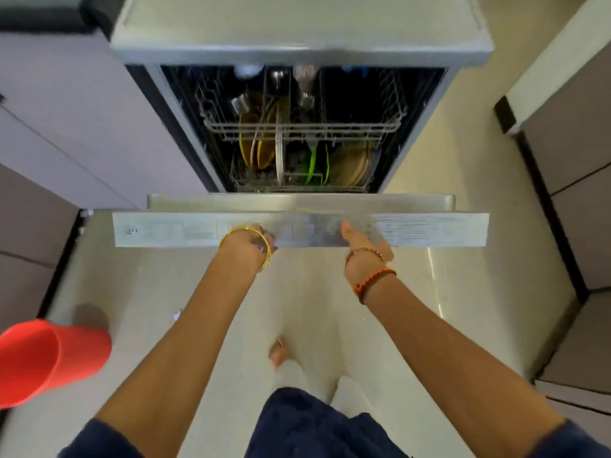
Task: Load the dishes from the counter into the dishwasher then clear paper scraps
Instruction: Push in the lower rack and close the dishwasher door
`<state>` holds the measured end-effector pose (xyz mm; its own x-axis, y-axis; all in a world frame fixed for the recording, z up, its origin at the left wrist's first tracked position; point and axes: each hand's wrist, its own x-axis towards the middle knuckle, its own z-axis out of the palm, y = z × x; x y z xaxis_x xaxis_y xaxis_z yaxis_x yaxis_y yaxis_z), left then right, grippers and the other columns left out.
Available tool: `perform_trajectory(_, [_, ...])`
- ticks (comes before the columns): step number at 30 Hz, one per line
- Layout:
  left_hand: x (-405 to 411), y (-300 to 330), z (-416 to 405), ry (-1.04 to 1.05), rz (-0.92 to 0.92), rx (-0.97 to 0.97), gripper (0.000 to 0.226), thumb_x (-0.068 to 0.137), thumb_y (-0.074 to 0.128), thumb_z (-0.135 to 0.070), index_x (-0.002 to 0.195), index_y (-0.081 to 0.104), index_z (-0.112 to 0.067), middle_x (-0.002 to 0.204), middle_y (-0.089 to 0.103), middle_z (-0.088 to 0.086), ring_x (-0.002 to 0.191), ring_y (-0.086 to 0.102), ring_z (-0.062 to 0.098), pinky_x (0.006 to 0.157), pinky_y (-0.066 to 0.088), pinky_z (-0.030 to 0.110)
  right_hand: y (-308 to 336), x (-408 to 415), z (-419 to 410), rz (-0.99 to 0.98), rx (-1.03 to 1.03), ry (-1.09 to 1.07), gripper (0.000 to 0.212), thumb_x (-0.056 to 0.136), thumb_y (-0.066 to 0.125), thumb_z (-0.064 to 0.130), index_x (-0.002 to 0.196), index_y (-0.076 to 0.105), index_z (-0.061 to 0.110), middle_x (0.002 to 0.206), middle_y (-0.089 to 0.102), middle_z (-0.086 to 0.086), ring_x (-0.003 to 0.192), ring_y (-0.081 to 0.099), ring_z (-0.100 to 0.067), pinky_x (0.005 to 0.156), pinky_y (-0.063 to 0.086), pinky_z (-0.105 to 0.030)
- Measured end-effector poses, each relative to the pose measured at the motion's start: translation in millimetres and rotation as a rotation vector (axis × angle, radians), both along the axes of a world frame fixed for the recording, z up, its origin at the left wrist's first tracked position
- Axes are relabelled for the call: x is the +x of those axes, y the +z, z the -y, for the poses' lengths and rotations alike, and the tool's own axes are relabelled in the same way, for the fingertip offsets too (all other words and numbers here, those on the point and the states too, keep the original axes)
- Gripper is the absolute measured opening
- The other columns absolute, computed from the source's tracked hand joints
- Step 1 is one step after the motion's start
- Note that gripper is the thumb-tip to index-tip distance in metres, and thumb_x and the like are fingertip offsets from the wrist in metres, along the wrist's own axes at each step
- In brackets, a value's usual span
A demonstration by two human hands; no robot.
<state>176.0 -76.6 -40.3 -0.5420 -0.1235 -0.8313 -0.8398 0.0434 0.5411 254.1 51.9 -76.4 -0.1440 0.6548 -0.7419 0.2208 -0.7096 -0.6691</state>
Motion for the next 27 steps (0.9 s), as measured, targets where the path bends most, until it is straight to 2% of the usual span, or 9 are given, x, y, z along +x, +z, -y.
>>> perform_trajectory(2, [-21.2, -8.8, -3.2, 0.344, 0.140, 0.379, 0.021, 0.093, 0.051, -0.009, 0.113, 0.057, -0.014, 0.126, 0.056, 0.009, 0.115, 0.053, 0.030, 0.085, 0.047, 0.023, 6.2, -6.7, -9.8, 0.042, 0.098, 0.037, 0.084, 0.062, 0.085, 0.016, 0.131, 0.040, -0.001, 0.129, 0.052, -0.015, 0.115, 0.053, -0.031, 0.100, 0.044, -0.038])
perform_trajectory(4, [-28.7, -11.3, -7.7, 0.373, 0.044, 0.399, 0.045, 0.092, 0.055, -0.015, 0.135, 0.041, -0.012, 0.134, 0.051, 0.009, 0.121, 0.050, 0.029, 0.081, 0.048, 0.034, 12.8, -12.7, -22.0, 0.085, 0.175, 0.110, 0.090, 0.061, 0.085, 0.021, 0.131, 0.034, 0.001, 0.129, 0.050, -0.015, 0.117, 0.050, -0.031, 0.103, 0.040, -0.037])
perform_trajectory(8, [-49.4, -10.5, -19.4, 0.209, -0.138, 0.353, 0.052, 0.081, 0.069, -0.021, 0.127, 0.046, -0.013, 0.121, 0.058, 0.007, 0.109, 0.058, 0.030, 0.080, 0.053, 0.040, 18.8, -36.8, -41.8, 0.025, 0.291, 0.250, 0.088, 0.054, 0.087, 0.035, 0.125, 0.045, 0.005, 0.123, 0.058, -0.009, 0.113, 0.055, -0.027, 0.100, 0.045, -0.036])
perform_trajectory(11, [-69.2, -8.4, -25.2, 0.088, -0.215, 0.223, 0.067, 0.063, 0.079, -0.045, 0.115, 0.049, -0.015, 0.108, 0.062, 0.002, 0.090, 0.064, 0.028, 0.085, 0.053, 0.039, 27.8, -56.4, -50.2, -0.056, 0.321, 0.214, 0.090, 0.056, 0.087, 0.032, 0.127, 0.040, 0.004, 0.123, 0.056, -0.009, 0.115, 0.053, -0.026, 0.102, 0.044, -0.040])
perform_trajectory(15, [-92.1, 0.7, -33.6, 0.024, -0.267, 0.173, 0.041, 0.073, 0.074, -0.041, 0.088, 0.047, -0.014, 0.073, 0.052, 0.002, 0.064, 0.055, 0.022, 0.066, 0.049, 0.036, 38.5, -82.2, -62.4, -0.076, 0.344, 0.265, 0.090, 0.047, 0.088, 0.041, 0.120, 0.049, 0.005, 0.115, 0.062, -0.009, 0.106, 0.059, -0.026, 0.092, 0.051, -0.044])
perform_trajectory(18, [-109.6, 11.3, -45.2, -0.060, -0.326, 0.178, 0.041, 0.077, 0.070, -0.038, 0.094, 0.049, -0.006, 0.082, 0.057, 0.009, 0.069, 0.056, 0.022, 0.068, 0.051, 0.038, 47.9, -99.6, -80.6, -0.102, 0.298, 0.309, 0.090, 0.048, 0.086, 0.046, 0.119, 0.048, 0.007, 0.115, 0.062, -0.007, 0.105, 0.060, -0.027, 0.094, 0.049, -0.047])
perform_trajectory(21, [-127.5, 19.3, -43.7, -0.119, -0.310, 0.167, 0.044, 0.079, 0.069, -0.032, 0.108, 0.053, -0.002, 0.094, 0.064, 0.013, 0.081, 0.059, 0.024, 0.083, 0.053, 0.043, 51.9, -107.1, -88.9, -0.066, 0.335, 0.483, 0.065, 0.065, 0.079, 0.041, 0.114, 0.053, 0.008, 0.112, 0.062, -0.010, 0.104, 0.060, -0.029, 0.092, 0.049, -0.042])
perform_trajectory(24, [-130.9, 19.3, -41.1, -0.333, -0.742, -0.239, 0.025, 0.077, 0.073, -0.026, 0.073, 0.056, -0.008, 0.061, 0.063, 0.005, 0.064, 0.057, 0.026, 0.072, 0.056, 0.043, 52.3, -102.8, -101.8, 0.128, 0.832, 0.768, 0.042, 0.070, 0.076, 0.040, 0.091, 0.061, 0.008, 0.088, 0.063, -0.010, 0.085, 0.060, -0.027, 0.073, 0.051, -0.033])
perform_trajectory(27, [-134.4, 8.4, -46.1, -0.601, -1.399, -0.289, 0.043, 0.058, 0.084, -0.020, 0.089, 0.054, -0.015, 0.090, 0.056, 0.009, 0.082, 0.051, 0.023, 0.062, 0.045, 0.025, 47.2, -108.4, -101.7, 0.321, 1.604, 0.741, 0.063, 0.044, 0.089, 0.038, 0.091, 0.058, 0.011, 0.087, 0.060, -0.010, 0.079, 0.055, -0.026, 0.064, 0.046, -0.031])
